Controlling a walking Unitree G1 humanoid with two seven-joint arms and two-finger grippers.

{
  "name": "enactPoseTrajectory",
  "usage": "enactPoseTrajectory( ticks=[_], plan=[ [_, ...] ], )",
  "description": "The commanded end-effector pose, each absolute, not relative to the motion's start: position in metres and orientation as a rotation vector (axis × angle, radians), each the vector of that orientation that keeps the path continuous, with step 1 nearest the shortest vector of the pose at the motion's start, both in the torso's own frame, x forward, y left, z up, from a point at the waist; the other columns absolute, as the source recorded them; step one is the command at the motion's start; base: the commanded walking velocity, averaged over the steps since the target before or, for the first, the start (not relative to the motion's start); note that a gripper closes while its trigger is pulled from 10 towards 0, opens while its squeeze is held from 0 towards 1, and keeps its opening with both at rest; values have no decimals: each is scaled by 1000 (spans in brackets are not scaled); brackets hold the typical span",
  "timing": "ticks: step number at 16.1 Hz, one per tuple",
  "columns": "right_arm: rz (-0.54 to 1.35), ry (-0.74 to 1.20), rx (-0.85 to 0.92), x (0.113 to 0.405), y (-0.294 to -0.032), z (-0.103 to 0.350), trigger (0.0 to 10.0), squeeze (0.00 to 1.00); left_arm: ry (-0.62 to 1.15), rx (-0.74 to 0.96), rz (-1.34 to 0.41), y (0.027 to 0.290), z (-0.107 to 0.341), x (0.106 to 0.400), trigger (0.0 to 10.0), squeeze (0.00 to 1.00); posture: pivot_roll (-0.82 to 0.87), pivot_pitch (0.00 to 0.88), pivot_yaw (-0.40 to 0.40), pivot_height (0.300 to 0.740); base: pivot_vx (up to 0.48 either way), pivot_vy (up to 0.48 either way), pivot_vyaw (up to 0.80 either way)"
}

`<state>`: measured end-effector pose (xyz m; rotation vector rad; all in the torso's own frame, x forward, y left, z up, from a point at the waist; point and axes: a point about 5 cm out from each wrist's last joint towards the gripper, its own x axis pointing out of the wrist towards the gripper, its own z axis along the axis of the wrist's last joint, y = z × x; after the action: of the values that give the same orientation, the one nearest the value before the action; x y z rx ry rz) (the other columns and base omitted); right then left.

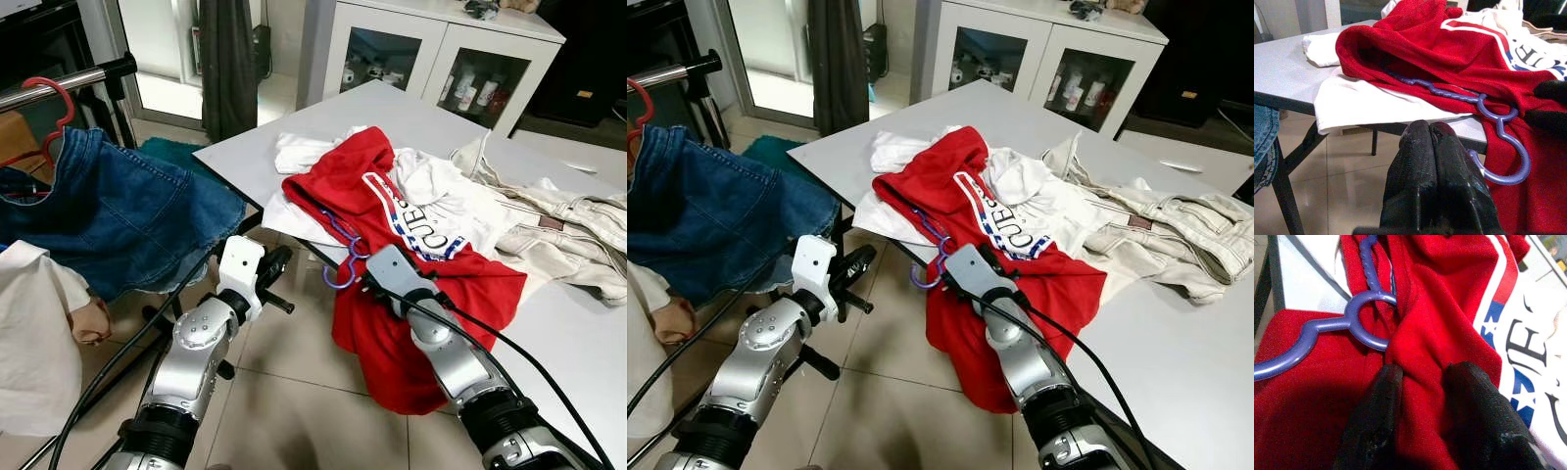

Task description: Hang hanger

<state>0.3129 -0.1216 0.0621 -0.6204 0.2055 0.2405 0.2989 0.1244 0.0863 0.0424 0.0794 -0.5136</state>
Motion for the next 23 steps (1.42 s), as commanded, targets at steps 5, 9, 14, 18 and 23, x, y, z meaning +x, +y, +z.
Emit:
enactPoseTrajectory(
  ticks=[5,9,14,18,23],
  plan=[
    [94,179,-547,326,-149,86,0,0,69,47,-521,118,88,300,10000,0,28,0,-94,740,0,0,0],
    [41,140,-486,332,-173,111,0,0,65,47,-524,116,88,302,10000,0,16,0,-87,740,0,0,0],
    [39,227,-504,315,-212,101,627,0,66,52,-524,117,88,302,10000,0,9,0,-82,740,0,0,0],
    [72,295,-571,304,-217,81,0,0,65,53,-533,114,88,303,10000,0,5,0,-79,740,0,0,0],
    [40,349,-652,294,-239,71,0,0,66,52,-523,116,88,303,10000,0,11,0,-82,740,0,0,0]
  ],
)
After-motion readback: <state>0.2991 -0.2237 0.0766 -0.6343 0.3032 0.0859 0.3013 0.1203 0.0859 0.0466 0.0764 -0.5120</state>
